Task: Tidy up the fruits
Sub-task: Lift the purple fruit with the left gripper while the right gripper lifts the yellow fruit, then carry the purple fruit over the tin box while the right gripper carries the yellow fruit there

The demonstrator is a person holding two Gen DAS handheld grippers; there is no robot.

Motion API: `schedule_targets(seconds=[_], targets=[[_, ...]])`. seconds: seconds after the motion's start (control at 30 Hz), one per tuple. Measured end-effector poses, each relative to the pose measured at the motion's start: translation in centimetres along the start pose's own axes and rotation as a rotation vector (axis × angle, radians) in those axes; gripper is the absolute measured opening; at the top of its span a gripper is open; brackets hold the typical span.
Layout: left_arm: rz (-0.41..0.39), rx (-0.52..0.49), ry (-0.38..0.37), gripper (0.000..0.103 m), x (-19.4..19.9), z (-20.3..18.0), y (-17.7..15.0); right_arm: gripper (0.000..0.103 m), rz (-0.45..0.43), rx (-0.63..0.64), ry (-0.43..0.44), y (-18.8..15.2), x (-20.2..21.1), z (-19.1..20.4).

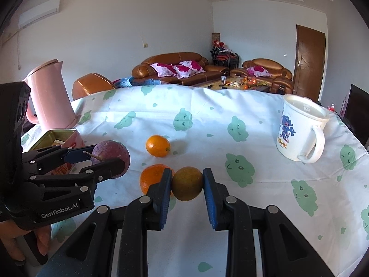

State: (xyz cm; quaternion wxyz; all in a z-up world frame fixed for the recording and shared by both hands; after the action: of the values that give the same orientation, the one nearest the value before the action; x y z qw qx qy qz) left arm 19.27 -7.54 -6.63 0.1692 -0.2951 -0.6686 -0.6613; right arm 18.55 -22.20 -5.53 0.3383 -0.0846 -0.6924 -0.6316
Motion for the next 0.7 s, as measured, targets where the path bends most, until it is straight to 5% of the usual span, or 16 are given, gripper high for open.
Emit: schedule_targets(seconds=[0.7], targets=[[-0.077, -0.037, 0.052, 0.053, 1.5, -0.8, 0.0, 0.029, -0.047, -0.001, -0.001, 0.0, 0.8, -0.1]])
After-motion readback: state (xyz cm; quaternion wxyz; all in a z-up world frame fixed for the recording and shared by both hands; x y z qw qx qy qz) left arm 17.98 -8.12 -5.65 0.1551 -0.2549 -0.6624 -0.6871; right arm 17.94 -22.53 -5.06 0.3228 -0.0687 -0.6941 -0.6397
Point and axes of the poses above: each gripper's, at about its wrist camera, not at the fingertips, and x roughly against the way its jaws point, z to its left, y to its top, the point moved 1 cm from there along -x, roughly the way its jaws point
